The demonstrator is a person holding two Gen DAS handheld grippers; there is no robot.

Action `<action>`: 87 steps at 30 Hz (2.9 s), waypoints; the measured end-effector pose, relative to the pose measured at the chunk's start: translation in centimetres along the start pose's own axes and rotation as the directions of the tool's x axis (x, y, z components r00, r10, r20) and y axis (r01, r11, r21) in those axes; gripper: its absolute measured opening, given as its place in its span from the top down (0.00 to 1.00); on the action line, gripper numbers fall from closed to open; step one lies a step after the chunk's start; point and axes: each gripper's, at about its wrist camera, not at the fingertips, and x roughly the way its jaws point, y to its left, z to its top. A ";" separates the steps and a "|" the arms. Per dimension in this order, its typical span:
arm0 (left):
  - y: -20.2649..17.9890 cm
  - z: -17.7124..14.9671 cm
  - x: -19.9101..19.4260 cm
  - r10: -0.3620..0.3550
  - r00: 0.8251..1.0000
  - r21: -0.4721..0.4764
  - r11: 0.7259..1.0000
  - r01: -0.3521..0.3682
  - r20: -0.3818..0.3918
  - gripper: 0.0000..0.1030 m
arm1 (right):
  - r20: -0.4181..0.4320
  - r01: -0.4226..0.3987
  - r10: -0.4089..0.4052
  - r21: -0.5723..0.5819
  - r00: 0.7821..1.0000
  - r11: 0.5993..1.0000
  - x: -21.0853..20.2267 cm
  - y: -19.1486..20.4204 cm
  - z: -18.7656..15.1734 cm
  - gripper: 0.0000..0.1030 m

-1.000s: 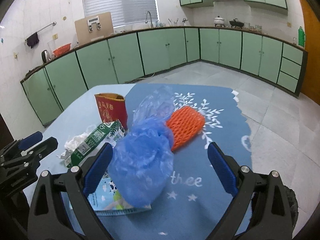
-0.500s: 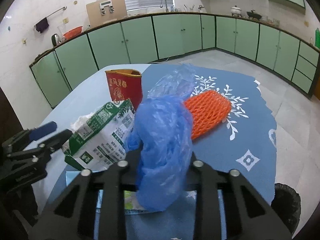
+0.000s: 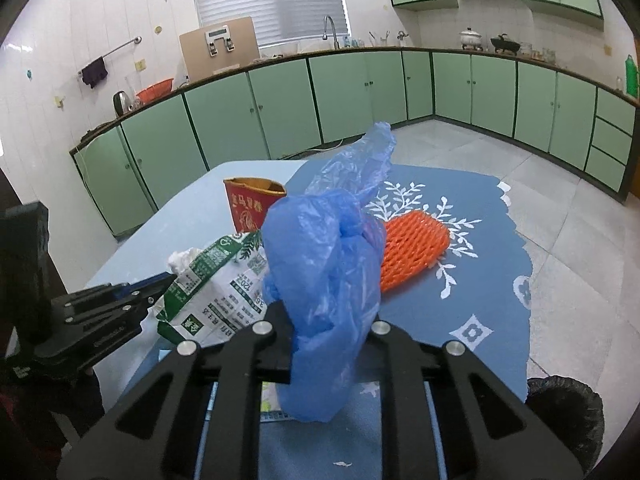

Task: Collect trash
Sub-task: 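Grasp the white tissue with the left tool while the right tool grips the blue bag, then carry the tissue and blue bag over the bin and release both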

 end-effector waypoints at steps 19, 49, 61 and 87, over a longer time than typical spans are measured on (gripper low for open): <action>-0.3 1.2 -1.5 -0.009 0.999 -0.018 1.000 0.010 0.046 0.49 | 0.028 -0.001 0.001 -0.005 1.000 1.000 -1.6 0.2 0.4 0.86; -1.3 3.5 -3.2 -0.058 0.992 -0.030 0.998 0.062 0.108 0.92 | 0.063 -0.002 0.002 0.001 0.998 1.000 -3.0 -0.3 1.0 0.86; -4.5 4.7 -7.8 -0.104 0.973 0.007 0.995 0.104 0.208 0.92 | 0.144 0.012 -0.011 -0.006 0.989 1.000 -8.3 -0.9 1.6 0.86; -18.2 1.5 -9.0 -0.320 0.934 0.159 0.942 0.296 0.156 0.92 | 0.180 0.175 -0.189 0.092 0.965 0.980 -18.8 -7.0 -3.1 0.86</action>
